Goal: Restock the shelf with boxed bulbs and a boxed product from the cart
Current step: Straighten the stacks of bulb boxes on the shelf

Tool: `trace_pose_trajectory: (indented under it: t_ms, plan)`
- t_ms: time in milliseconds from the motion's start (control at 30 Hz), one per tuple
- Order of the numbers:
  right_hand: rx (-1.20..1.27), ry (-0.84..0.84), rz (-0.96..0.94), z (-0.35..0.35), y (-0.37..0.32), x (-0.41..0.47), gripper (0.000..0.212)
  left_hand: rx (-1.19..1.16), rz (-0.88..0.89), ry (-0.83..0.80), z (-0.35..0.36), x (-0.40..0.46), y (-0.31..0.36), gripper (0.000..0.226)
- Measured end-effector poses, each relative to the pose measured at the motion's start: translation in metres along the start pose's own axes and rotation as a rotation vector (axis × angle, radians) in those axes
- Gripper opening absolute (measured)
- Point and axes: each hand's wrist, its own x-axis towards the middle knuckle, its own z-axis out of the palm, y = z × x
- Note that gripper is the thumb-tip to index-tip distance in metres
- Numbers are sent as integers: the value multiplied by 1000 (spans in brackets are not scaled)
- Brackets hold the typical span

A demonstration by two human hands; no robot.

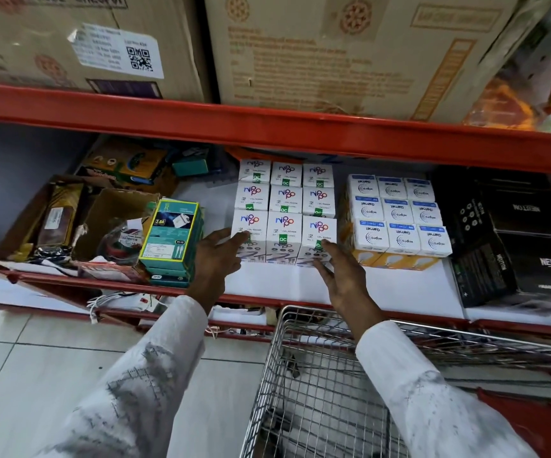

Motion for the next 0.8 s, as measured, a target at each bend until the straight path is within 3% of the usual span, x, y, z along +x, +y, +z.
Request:
trace_pose_trajectory:
  t_ms: [800]
  plan:
    - [-114, -63, 33, -3, -9, 10, 48, -75, 28, -13, 3, -4, 1, 33]
